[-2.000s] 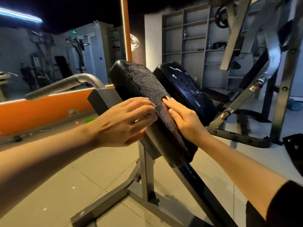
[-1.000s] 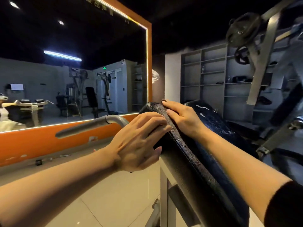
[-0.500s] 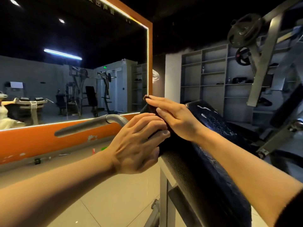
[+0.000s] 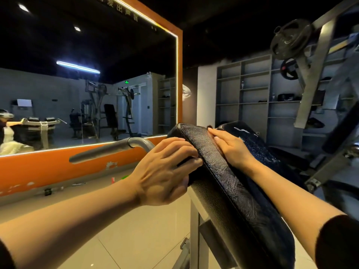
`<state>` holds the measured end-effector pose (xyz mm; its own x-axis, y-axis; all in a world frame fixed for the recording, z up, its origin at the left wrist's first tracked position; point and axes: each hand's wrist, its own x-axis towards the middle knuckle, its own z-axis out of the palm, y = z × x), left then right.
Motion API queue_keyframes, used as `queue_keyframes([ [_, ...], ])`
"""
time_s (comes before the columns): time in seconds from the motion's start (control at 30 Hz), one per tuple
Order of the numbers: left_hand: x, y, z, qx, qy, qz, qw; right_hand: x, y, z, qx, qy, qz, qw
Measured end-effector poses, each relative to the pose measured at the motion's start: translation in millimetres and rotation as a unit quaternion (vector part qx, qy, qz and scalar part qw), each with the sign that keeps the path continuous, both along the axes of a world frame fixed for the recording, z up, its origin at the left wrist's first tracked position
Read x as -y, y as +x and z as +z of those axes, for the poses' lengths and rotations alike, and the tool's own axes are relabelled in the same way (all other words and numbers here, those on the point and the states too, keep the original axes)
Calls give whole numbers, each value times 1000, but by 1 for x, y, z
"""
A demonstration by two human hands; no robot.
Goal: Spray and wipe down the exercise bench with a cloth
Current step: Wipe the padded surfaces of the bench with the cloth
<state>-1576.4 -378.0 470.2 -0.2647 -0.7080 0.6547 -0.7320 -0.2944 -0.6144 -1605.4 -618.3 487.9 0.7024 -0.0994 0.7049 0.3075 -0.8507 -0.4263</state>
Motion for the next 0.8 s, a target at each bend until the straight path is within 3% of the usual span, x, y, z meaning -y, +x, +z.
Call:
queue_keyframes([
  [0.07,0,0,0,0,2,5,1000,-12,-5,-2,5,9,8,1000],
  [0.2,1,-2,0,-3,13,5,1000,-39,-29,-13,37,-54,131,989],
  [0.37,1,-3,-2,-20,28,13,999,-2,-22,-17,-17,60,-14,998],
  [0.53,1,-4,-2,-23,17,18,999,-49,-66,-38,26,-27,116,992],
  [0.7,8,-32,-25,-24,11,2,1000,-14,-63,-43,-17,74,-22,997],
  [0.8,18,-54,-48,-50,-12,-23,998,-48,-89,-60,8,22,29,999],
])
